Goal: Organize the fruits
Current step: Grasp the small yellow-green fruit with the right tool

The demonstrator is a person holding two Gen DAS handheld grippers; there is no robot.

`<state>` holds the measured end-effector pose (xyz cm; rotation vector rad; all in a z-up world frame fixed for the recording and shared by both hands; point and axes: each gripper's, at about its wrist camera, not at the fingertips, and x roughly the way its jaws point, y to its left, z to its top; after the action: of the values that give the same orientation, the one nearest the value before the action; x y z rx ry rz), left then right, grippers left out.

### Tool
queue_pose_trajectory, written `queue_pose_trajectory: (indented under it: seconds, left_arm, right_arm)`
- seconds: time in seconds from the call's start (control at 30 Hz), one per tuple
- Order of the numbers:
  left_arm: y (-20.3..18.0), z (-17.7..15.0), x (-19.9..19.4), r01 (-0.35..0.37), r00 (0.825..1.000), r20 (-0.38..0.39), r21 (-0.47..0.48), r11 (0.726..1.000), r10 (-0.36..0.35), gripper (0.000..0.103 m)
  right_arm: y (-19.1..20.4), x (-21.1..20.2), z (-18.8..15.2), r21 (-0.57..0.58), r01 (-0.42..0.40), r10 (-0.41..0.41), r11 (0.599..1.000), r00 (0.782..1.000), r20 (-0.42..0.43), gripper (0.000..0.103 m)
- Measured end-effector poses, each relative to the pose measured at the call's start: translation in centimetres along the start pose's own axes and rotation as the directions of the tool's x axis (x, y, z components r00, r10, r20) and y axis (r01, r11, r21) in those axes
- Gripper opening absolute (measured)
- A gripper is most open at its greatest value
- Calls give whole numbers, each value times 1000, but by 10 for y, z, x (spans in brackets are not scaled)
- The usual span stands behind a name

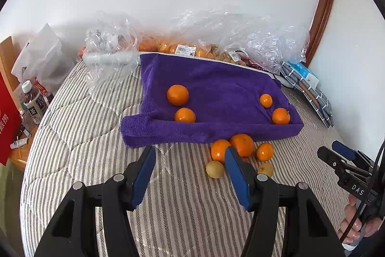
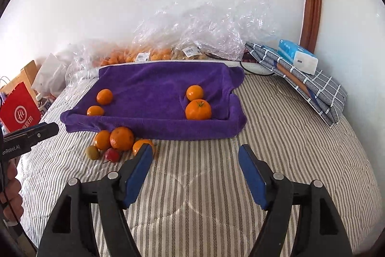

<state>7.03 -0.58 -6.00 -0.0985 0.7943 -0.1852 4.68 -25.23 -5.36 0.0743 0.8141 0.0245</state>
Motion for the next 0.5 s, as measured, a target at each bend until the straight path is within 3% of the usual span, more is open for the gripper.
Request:
queue_pose_trajectory:
  seconds: [0.3,0.5]
  left_arm:
    - [15,1,2,-50,999,-24,-26,998,49,58]
    - [35,-3,15,-81,995,-64,-18,997,80,58]
  right_arm:
    - [-1,4,2,71,-71,72,995,997,-7,68]
    - [21,23,0,11,-75,76,997,997,-30,68]
